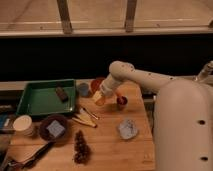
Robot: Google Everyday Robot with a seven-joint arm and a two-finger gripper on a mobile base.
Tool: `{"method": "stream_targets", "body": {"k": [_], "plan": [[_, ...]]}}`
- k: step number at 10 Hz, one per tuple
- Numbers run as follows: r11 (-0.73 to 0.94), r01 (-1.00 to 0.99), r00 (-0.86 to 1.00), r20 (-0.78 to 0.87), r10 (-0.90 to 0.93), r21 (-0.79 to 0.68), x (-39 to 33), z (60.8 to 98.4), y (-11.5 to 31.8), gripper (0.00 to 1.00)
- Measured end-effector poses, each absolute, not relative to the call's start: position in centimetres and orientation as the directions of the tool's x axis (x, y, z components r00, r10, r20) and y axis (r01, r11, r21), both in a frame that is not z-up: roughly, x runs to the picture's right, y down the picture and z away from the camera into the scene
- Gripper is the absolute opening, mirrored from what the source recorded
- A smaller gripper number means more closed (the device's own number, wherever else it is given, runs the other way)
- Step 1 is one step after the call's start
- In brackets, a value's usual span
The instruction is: Place apple in red bowl
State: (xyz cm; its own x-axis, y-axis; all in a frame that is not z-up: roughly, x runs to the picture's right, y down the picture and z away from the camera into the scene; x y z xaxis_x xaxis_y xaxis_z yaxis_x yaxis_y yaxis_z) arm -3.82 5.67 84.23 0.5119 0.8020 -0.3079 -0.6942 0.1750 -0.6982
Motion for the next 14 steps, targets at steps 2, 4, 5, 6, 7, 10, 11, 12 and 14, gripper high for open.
{"method": "stream_targets", "body": {"k": [2, 4, 5, 6, 7, 10, 11, 12, 14], "plan": [[0.183, -0.687, 0.495, -0.269, 0.826, -0.703, -4.3, 82.3, 4.1, 0.00], [0.182, -0.690, 0.444, -0.211, 0.871, -0.701, -3.5, 80.9, 1.7, 0.00], [0.180, -0.689, 0.407, -0.169, 0.898, -0.702, -3.2, 80.8, 0.0, 0.00], [0.179, -0.689, 0.382, -0.143, 0.913, -0.703, -3.0, 81.2, -0.9, 0.00], [0.176, -0.690, 0.356, -0.117, 0.927, -0.702, -2.9, 81.8, -1.9, 0.00], [0.139, -0.701, 0.261, -0.070, 0.963, -0.700, -2.7, 84.0, -5.0, 0.00], [0.117, -0.709, 0.226, -0.067, 0.972, -0.696, -2.2, 84.7, -6.3, 0.00], [0.111, -0.710, 0.219, -0.068, 0.973, -0.696, -2.2, 84.8, -6.5, 0.00], [0.111, -0.709, 0.220, -0.068, 0.973, -0.697, -2.3, 84.8, -6.5, 0.00]]}}
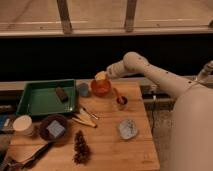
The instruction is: Place apple in red bowl
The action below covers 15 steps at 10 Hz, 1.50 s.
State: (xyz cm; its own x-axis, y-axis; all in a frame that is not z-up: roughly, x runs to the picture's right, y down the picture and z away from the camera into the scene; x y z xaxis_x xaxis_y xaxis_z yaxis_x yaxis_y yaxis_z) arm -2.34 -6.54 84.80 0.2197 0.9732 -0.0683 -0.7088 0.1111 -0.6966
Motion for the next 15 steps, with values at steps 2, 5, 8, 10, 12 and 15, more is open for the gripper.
{"method": "stream_targets", "body": {"k": [2, 5, 8, 10, 12, 15], "plan": [[0.108, -0.712, 0.216, -0.070, 0.974, -0.694, -2.2, 84.8, -6.4, 0.00], [0.031, -0.726, 0.135, -0.099, 0.986, -0.687, 0.8, 86.0, -5.0, 0.00], [-0.006, -0.717, 0.102, -0.113, 0.988, -0.697, 0.9, 87.7, -4.7, 0.00], [-0.014, -0.706, 0.101, -0.120, 0.988, -0.708, 0.3, 88.6, -4.7, 0.00], [-0.018, -0.695, 0.105, -0.126, 0.986, -0.718, -0.4, 89.6, -4.9, 0.00], [-0.029, -0.660, 0.110, -0.135, 0.985, -0.750, -1.3, 91.4, -5.1, 0.03]]}}
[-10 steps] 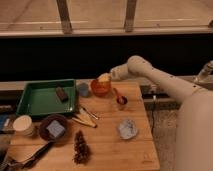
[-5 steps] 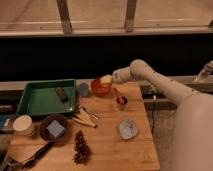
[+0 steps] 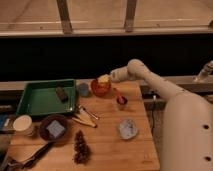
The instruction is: Place apple in red bowl
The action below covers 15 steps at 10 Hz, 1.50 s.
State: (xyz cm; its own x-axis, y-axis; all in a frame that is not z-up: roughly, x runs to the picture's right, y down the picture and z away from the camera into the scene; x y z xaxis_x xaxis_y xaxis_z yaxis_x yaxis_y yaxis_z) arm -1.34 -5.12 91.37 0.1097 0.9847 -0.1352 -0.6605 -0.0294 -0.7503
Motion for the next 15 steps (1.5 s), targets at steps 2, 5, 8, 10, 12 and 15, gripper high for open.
{"method": "stream_targets", "body": {"k": [2, 5, 8, 10, 12, 15], "plan": [[-0.027, -0.635, 0.118, -0.132, 0.984, -0.772, -1.96, 91.97, -5.21, 0.08], [-0.028, -0.636, 0.116, -0.131, 0.985, -0.771, -1.80, 91.95, -5.26, 0.36], [-0.027, -0.635, 0.118, -0.131, 0.984, -0.772, -1.95, 91.95, -5.25, 0.66], [-0.027, -0.635, 0.118, -0.131, 0.984, -0.772, -1.98, 91.95, -5.25, 0.80], [-0.027, -0.635, 0.118, -0.131, 0.984, -0.772, -1.98, 91.96, -5.24, 0.80], [-0.027, -0.635, 0.118, -0.131, 0.984, -0.772, -1.98, 91.95, -5.25, 0.80]]}}
